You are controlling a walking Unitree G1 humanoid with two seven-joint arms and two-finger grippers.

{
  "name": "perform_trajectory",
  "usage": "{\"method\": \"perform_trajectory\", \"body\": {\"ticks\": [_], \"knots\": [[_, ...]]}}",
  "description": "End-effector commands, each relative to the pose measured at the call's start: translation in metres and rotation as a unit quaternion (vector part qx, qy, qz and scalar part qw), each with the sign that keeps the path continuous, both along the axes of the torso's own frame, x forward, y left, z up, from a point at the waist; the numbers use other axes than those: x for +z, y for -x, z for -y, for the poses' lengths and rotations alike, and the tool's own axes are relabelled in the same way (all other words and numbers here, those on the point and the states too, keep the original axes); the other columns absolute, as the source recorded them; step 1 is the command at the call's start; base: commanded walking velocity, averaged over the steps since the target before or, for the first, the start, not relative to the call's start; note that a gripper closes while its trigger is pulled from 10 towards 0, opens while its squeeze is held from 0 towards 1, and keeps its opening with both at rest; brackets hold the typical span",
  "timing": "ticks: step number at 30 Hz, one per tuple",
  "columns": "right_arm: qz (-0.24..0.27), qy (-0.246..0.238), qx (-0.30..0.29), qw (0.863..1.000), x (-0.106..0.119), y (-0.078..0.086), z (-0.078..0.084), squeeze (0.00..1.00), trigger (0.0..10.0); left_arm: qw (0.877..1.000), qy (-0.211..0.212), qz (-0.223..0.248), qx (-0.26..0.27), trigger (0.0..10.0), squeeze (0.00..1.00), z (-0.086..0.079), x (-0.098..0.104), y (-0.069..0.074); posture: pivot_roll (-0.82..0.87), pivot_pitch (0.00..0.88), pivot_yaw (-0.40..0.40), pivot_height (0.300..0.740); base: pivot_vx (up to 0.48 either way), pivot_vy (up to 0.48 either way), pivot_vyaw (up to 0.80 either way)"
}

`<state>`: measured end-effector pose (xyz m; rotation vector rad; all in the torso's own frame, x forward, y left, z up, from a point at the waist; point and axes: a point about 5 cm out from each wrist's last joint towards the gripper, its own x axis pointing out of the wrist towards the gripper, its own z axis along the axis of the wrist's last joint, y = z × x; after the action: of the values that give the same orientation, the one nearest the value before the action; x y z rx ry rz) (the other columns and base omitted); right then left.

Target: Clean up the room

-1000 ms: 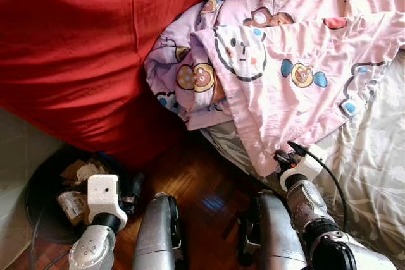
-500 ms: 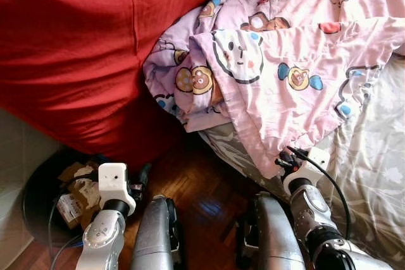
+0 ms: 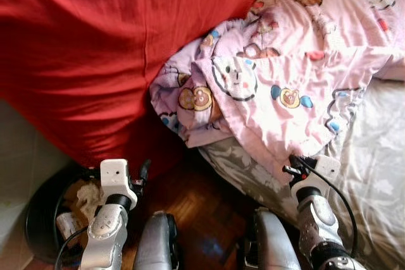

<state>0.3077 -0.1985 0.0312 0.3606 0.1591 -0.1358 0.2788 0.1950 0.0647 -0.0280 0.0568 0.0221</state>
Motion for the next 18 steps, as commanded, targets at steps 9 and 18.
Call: {"method": "perform_trajectory", "body": {"ticks": [9,18], "knots": [[0.008,0.022,0.012,1.0,0.0,0.003,-0.004,0.0,10.0,1.0,0.014,-0.01,0.002,10.0,0.0,0.002,-0.011,-0.002,-0.01,0.101,0.028,0.656,0.0,0.0,0.0],[0.003,0.028,0.012,1.0,-0.002,0.005,-0.005,0.0,10.0,0.999,0.025,-0.021,0.015,10.0,0.0,-0.001,-0.022,0.003,-0.02,0.095,0.022,0.726,0.0,0.0,0.0]]}}
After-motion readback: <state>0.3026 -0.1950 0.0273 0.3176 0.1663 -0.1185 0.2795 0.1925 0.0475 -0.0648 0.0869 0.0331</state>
